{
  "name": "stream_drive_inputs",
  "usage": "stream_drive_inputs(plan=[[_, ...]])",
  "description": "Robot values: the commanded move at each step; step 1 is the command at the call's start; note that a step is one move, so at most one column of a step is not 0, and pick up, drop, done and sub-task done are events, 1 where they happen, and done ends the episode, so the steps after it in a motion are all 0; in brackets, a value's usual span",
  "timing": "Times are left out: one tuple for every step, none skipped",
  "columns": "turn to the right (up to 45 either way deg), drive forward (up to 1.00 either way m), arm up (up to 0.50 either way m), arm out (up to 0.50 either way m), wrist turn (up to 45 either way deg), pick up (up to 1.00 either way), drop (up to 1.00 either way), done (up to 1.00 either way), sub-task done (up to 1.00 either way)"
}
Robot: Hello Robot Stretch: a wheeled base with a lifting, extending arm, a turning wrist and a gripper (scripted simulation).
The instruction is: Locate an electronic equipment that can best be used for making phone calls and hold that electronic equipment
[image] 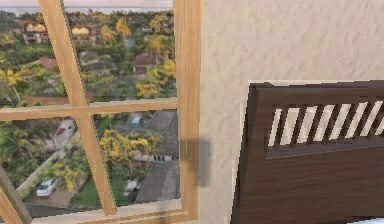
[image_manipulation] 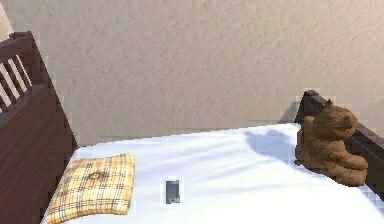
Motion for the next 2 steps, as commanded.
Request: stream_drive_inputs(plan=[[0.0, 0.0, 0.5, 0.0, 0.0, 0.0, 0.0, 0.0, 0.0], [0.0, 0.0, 0.04, 0.0, 0.0, 0.0, 0.0, 0.0, 0.0]])
